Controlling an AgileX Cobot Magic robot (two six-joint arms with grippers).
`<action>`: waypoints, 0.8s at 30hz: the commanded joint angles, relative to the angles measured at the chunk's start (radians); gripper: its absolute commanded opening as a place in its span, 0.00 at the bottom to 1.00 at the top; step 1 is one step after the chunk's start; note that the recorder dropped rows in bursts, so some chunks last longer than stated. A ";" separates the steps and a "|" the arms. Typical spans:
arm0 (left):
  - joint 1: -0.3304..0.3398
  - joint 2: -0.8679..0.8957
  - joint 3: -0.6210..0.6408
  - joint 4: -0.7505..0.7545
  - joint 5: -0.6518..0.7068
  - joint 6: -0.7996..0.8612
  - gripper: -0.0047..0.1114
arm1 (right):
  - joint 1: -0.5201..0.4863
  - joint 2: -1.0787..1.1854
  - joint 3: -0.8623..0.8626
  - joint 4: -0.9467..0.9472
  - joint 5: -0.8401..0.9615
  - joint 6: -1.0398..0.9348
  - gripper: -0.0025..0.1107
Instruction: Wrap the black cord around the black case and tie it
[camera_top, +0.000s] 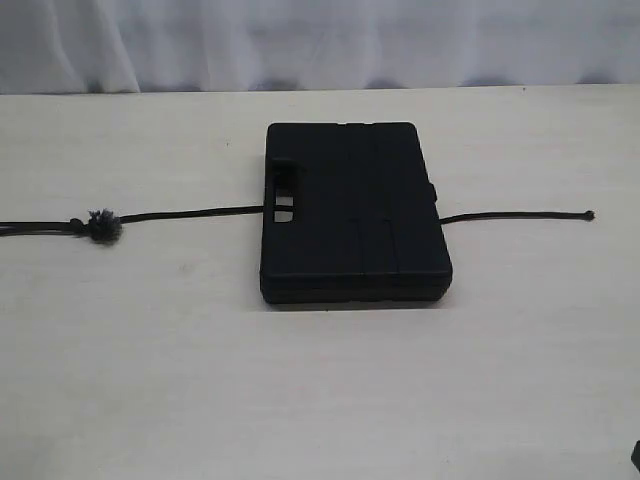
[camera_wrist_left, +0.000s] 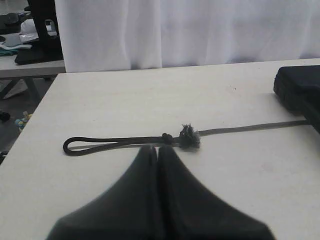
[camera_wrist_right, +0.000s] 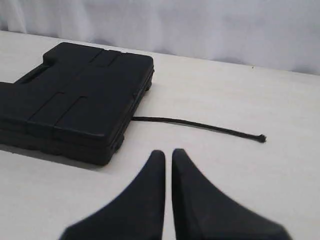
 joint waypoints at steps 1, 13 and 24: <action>-0.003 -0.002 0.002 -0.007 -0.016 -0.001 0.04 | 0.000 -0.005 0.002 -0.076 -0.138 -0.017 0.06; -0.003 -0.002 0.002 -0.007 -0.016 -0.001 0.04 | 0.000 -0.005 0.002 -0.061 -0.903 0.316 0.06; -0.003 -0.002 0.002 -0.007 -0.016 -0.001 0.04 | 0.000 0.431 -0.635 -0.061 0.009 0.409 0.50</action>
